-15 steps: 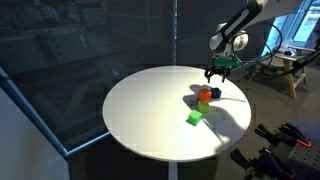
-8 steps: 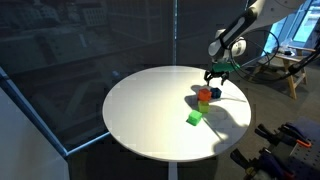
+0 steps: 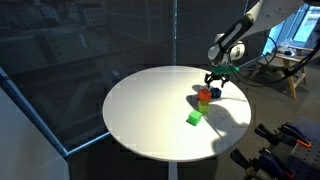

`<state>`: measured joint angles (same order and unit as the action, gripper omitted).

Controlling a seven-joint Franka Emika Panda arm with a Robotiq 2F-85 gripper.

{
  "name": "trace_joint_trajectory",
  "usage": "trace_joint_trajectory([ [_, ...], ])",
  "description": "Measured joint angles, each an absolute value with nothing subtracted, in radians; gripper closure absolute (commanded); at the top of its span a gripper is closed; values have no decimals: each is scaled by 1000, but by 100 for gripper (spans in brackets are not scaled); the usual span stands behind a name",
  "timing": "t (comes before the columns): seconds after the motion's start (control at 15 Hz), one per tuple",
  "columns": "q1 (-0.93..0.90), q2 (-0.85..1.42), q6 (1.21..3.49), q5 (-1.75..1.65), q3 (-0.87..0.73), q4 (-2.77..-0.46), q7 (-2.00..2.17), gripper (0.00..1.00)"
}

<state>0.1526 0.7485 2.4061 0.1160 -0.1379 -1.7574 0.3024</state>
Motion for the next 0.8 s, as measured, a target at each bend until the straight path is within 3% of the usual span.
trace_joint_trajectory([
  [0.8, 159, 772, 2406, 116, -147, -1744, 296, 0],
])
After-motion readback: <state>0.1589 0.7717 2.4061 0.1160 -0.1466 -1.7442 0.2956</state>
